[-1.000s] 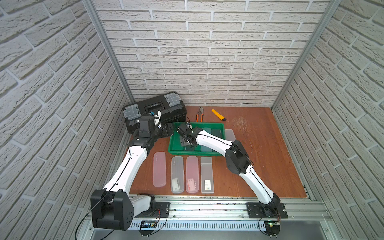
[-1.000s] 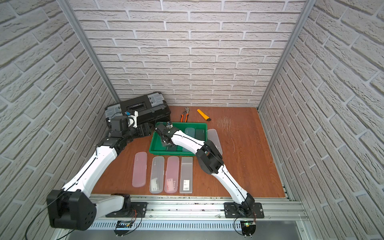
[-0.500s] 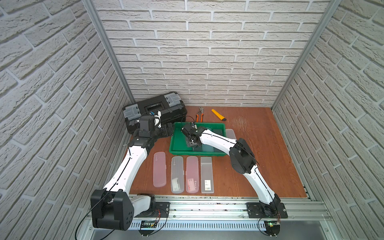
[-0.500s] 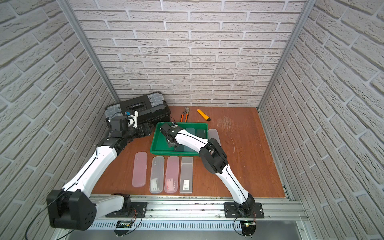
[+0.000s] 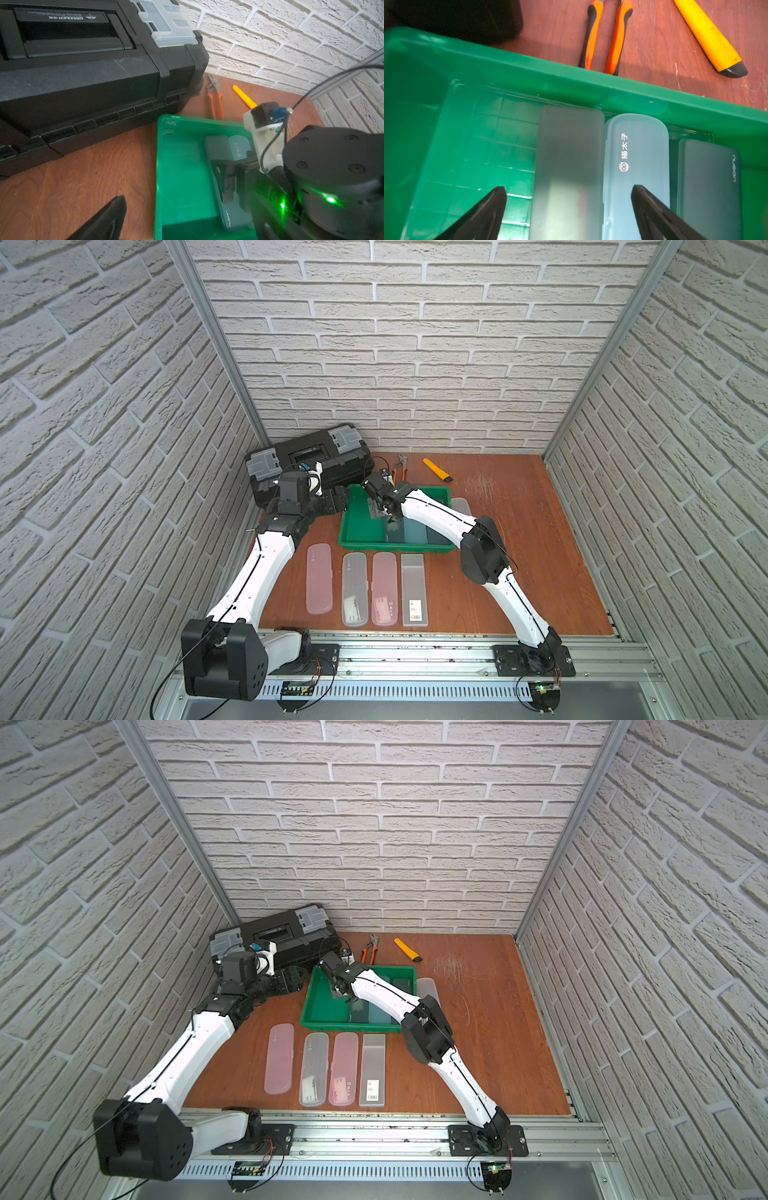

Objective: Put the pencil case into the storage box
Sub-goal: Place the pencil case at the storage box, then pick up the pencil case from the center of the board.

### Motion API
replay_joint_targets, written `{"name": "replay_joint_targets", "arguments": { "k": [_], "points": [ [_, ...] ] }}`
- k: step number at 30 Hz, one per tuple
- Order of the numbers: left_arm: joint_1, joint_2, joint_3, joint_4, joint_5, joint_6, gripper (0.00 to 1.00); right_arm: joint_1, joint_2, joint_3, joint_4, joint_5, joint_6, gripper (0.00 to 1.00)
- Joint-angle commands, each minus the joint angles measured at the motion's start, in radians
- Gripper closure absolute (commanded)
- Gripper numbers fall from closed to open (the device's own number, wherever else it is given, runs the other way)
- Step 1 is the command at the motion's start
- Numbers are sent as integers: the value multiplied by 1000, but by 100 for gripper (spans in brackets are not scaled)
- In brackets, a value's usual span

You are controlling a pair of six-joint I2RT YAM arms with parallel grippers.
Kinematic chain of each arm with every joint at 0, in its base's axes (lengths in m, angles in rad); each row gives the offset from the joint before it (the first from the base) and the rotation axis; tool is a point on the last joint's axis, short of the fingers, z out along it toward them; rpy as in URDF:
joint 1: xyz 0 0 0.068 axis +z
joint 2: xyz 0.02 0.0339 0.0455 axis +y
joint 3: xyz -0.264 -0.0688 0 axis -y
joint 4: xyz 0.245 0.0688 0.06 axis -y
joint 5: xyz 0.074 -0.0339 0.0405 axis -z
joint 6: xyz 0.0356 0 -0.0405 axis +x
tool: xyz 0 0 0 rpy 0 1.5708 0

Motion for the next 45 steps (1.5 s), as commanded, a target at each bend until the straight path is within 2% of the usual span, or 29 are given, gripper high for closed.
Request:
{"name": "replay_joint_targets", "arguments": {
  "k": [1, 11, 18, 27, 31, 35, 41, 45],
  "points": [
    [5, 5, 7, 31, 18, -1, 2, -14, 28, -4, -20, 21, -12, 2],
    [5, 21, 10, 28, 22, 0, 2, -38, 46, -20, -32, 42, -36, 2],
    [5, 34, 13, 30, 31, -1, 1, -62, -6, -78, -6, 55, -38, 2],
    [4, 39, 12, 32, 42, 7, 1, -82, -117, -92, 54, -81, -60, 2],
    [-2, 58, 3, 80, 144, 2, 2, -102, -236, -135, 82, -168, -60, 2],
    [-59, 97, 10, 101, 224, 7, 1, -132, -426, -290, 106, -154, -87, 1],
    [-225, 147, 42, 53, 243, 62, 2, -238, -800, -734, 207, -138, -137, 0],
    [-271, 168, 53, 57, 267, 58, 2, -354, -956, -983, 202, -138, -117, 1]
  ]
}}
